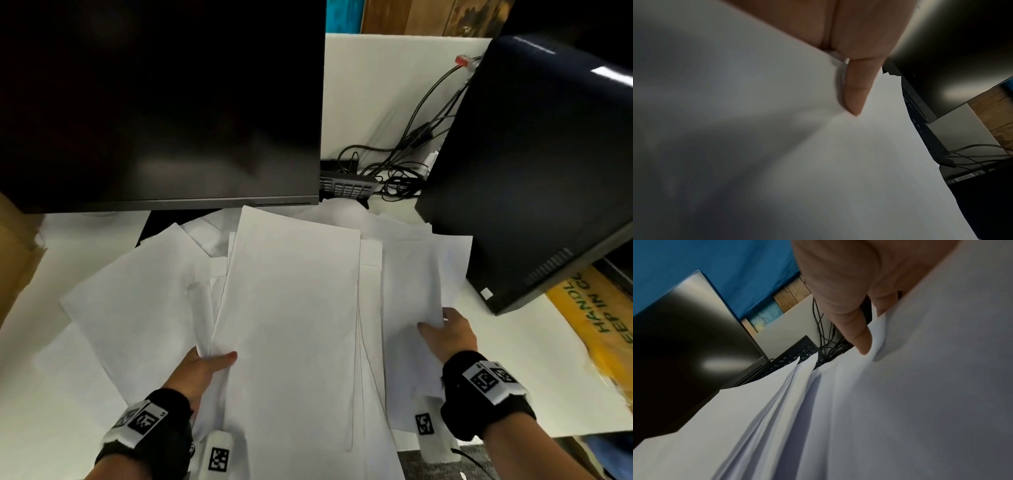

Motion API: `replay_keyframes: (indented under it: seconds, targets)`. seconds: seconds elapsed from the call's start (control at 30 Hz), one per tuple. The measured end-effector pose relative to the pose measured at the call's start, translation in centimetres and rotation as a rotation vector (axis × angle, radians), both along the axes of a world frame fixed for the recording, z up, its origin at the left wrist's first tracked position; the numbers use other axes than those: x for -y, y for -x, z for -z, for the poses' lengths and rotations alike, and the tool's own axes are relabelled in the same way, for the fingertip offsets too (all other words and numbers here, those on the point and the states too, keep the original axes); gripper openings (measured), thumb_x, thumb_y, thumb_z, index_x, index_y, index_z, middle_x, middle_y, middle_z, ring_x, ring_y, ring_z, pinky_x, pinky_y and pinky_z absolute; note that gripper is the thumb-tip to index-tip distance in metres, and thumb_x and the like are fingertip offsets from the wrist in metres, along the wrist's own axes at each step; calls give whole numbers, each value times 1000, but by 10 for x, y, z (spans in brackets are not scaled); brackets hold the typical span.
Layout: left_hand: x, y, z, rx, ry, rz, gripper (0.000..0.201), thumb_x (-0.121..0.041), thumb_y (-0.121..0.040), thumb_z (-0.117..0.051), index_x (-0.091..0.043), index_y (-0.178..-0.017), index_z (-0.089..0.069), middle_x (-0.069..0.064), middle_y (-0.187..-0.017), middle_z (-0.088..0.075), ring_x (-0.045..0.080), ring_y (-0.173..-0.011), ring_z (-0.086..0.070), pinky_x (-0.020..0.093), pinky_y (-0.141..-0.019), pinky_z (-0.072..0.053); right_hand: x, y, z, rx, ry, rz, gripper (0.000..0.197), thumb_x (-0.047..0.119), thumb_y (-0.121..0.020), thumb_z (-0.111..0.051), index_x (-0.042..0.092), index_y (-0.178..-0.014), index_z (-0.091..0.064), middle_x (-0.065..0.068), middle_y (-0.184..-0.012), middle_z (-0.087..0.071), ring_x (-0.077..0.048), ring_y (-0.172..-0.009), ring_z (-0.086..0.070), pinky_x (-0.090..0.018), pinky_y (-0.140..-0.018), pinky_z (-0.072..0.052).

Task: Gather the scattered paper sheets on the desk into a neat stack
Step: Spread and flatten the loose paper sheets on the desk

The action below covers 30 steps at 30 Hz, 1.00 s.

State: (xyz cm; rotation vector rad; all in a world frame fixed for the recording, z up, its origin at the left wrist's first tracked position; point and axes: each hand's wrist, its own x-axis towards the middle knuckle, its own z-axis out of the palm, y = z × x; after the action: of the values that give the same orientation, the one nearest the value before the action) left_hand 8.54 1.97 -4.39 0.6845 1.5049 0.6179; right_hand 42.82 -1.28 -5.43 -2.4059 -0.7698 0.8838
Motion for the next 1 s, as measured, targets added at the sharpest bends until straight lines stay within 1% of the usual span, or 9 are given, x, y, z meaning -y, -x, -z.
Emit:
replay_keyframes:
  seconds: [0.07, 0.23, 0.33, 0.43, 0.5, 0.6, 0.73, 0.9, 1.0]
  targets:
    - [1, 1, 0, -10, -10, -2, 14, 1, -84, -58, -11, -78, -55, 12, -82, -62, 27, -76, -57, 35, -74, -44, -1, -1, 0, -105, -25, 13, 40, 18, -81, -65, 1, -116, -55, -19, -111, -62, -33, -95, -56, -34, -83, -44]
    - [0, 8, 5, 3, -19, -6, 13, 2, -83, -59, -11, -81, -57, 14, -85, -63, 31, -84, -58, 40, -90, -42, 6, 0, 6, -380, -64, 122, 49, 17, -75, -74, -2, -117, -57, -21, -111, -64, -39, -100, -61, -50, -95, -47]
    - [-1, 9, 11, 2, -18, -5, 11, 3, -82, -59, -7, -87, -61, 15, -79, -68, 31, -81, -61, 39, -79, -46, 7, 4, 7, -340, -60, 101, 44, 13, -78, -70, -6, -115, -57, -21, -106, -63, -37, -97, -60, -45, -92, -48]
    - [-3, 12, 16, -4, -19, -28, 11, 5, -81, -59, -5, -86, -62, 8, -63, -71, 31, -76, -62, 33, -68, -47, 7, 3, 5, -162, -82, 115, 40, 14, -81, -66, -8, -113, -58, -23, -106, -64, -36, -93, -59, -36, -82, -46]
    - [-3, 12, 17, -6, -16, -25, 11, 5, -81, -59, -3, -87, -62, 12, -69, -70, 32, -77, -62, 32, -68, -47, 7, 0, 5, -122, -113, 154, 39, 15, -80, -66, -7, -112, -59, -24, -106, -64, -34, -89, -58, -37, -81, -46]
    - [-3, 11, 13, 8, -19, -8, 11, 5, -82, -58, -5, -86, -60, 14, -77, -66, 30, -77, -60, 30, -66, -45, 10, -3, -1, -239, -165, 197, 32, 16, -79, -68, 1, -105, -58, -16, -98, -61, -32, -88, -56, -37, -81, -44]
    - [-2, 10, 12, 3, -19, 3, 13, 4, -83, -58, -5, -92, -58, 14, -83, -64, 27, -77, -58, 29, -63, -42, 12, -1, -5, -359, -210, 184, 39, 9, -77, -70, -3, -112, -58, -20, -102, -65, -39, -95, -61, -49, -90, -49]
    - [-3, 10, 14, -8, -27, 7, 15, 6, -82, -58, -3, -94, -58, 12, -82, -64, 25, -76, -58, 31, -68, -42, 12, -6, -12, -236, -219, 134, 25, 13, -78, -69, 4, -99, -60, -15, -94, -63, -31, -84, -59, -34, -75, -44]
    - [-4, 10, 13, -5, -42, 16, 15, 5, -82, -59, -3, -94, -58, 12, -83, -63, 25, -76, -58, 33, -73, -42, 14, -7, -9, -293, -193, 123, 33, 12, -77, -69, 6, -108, -59, -16, -102, -64, -35, -93, -60, -41, -84, -48]
